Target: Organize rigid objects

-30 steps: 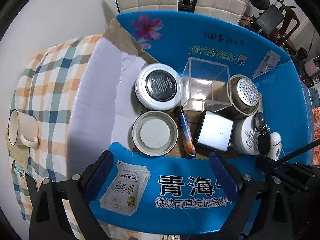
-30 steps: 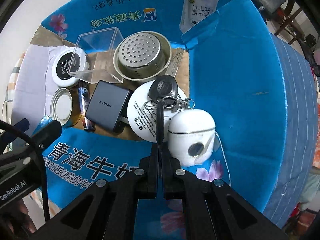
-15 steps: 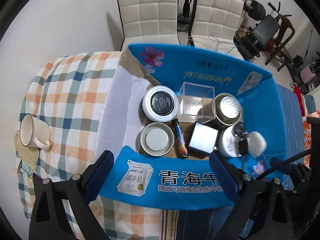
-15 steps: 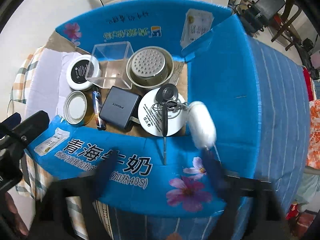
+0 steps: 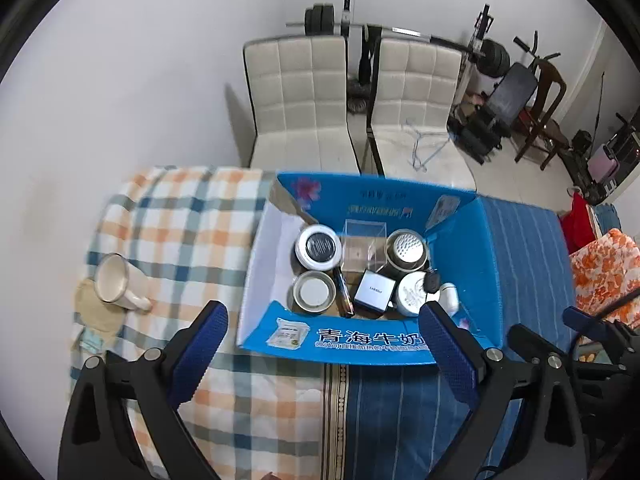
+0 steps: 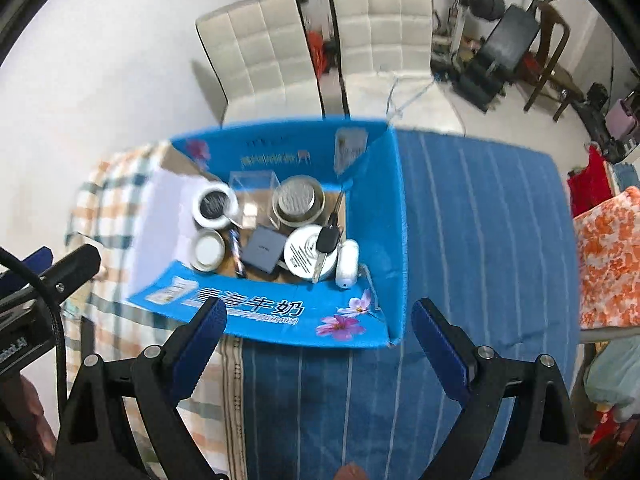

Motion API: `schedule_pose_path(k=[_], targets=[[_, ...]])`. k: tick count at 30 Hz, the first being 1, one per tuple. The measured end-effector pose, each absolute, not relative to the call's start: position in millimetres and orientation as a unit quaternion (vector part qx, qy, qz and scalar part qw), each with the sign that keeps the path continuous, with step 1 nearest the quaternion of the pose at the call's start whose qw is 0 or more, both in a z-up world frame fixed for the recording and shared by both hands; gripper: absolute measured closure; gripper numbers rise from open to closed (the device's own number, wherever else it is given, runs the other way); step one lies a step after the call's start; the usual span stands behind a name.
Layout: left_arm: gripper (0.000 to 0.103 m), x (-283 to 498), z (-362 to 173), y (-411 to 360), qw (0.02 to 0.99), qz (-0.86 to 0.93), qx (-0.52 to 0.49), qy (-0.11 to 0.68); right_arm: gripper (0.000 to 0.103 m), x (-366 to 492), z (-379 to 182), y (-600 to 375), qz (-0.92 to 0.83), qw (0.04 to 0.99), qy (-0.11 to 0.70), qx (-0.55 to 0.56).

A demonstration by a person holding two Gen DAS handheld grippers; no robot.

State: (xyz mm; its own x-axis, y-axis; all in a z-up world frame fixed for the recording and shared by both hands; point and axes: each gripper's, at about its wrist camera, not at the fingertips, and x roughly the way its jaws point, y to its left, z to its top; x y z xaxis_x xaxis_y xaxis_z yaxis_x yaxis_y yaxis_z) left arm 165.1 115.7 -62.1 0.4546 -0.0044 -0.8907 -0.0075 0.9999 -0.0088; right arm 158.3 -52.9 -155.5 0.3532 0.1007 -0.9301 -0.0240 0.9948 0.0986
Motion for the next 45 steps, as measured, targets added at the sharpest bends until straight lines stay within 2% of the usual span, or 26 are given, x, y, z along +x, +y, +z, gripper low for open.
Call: schedule_pose_path(k=[8, 15, 45], targets=[[0.005, 128.0, -12.3, 105.2, 0.865, -0.003, -0.004, 0.501, 0.006, 111.6, -74.6, -65.1, 0.045, 0.85, 0.523, 0.047], [0.005, 111.6, 5.1, 98.5, 0.871, -0.01, -0.002, 0.491, 0.006, 85.6, -38.8, -64.6, 0.055, 0.862, 0.502, 0.044], [0.005, 85.9, 16.8, 104.4, 0.88, 0.015, 0.009, 0.475, 0.006, 59.5, -21.8, -63.6, 0.026, 0.872, 0.489, 0.026]])
